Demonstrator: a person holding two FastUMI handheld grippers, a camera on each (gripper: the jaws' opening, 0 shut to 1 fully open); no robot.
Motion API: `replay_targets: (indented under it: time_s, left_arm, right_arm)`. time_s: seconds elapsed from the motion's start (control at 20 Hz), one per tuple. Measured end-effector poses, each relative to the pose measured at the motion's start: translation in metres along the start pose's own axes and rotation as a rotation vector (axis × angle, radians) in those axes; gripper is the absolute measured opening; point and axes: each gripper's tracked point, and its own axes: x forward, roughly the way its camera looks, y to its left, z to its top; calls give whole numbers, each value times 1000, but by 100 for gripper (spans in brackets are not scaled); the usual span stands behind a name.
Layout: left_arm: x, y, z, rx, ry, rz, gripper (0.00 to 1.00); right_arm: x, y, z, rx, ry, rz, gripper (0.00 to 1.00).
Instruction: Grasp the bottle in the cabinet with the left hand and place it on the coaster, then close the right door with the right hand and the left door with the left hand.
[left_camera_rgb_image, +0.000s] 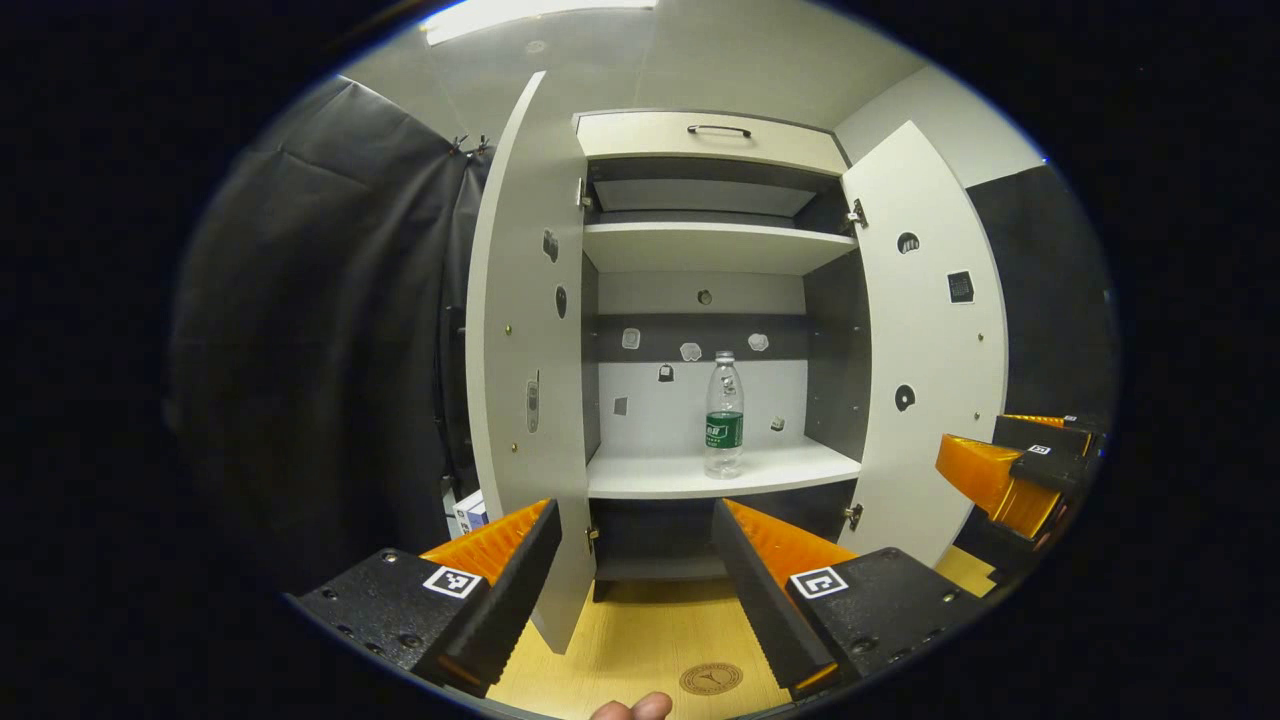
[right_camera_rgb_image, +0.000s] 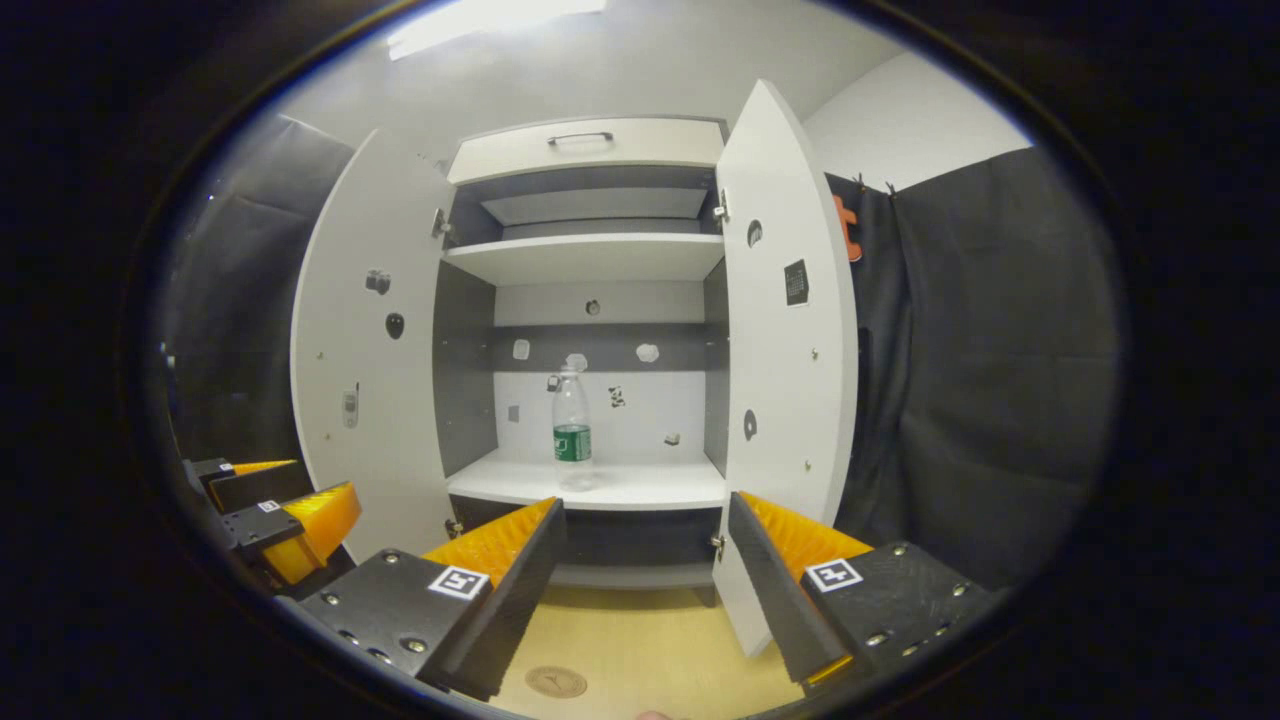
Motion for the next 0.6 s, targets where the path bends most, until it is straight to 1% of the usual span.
replay_targets:
  time_s: [0.05, 0.1, 0.4, 0.45, 0.55, 0.6]
  left_arm:
    - [0, -1, 0, 0, -1, 1, 96]
    - [1, -1, 0, 0, -3, 0, 96]
    - [7, -10, -1, 8, 0, -5, 96]
    - [10, -12, -2, 7, 3, -4, 96]
    - [18, -19, -2, -2, 7, -5, 96]
    - [24, -25, -2, -4, 11, -9, 96]
  right_arm:
    - [0, -1, -1, -2, 1, -2, 95]
    - [0, -3, 0, -2, 0, -3, 99]
    - [4, -8, 1, -3, -3, 1, 99]
    - [5, -9, 1, -3, -3, 4, 95]
    - [7, -13, 3, -5, -5, 16, 95]
    - [8, -14, 4, -5, -3, 26, 99]
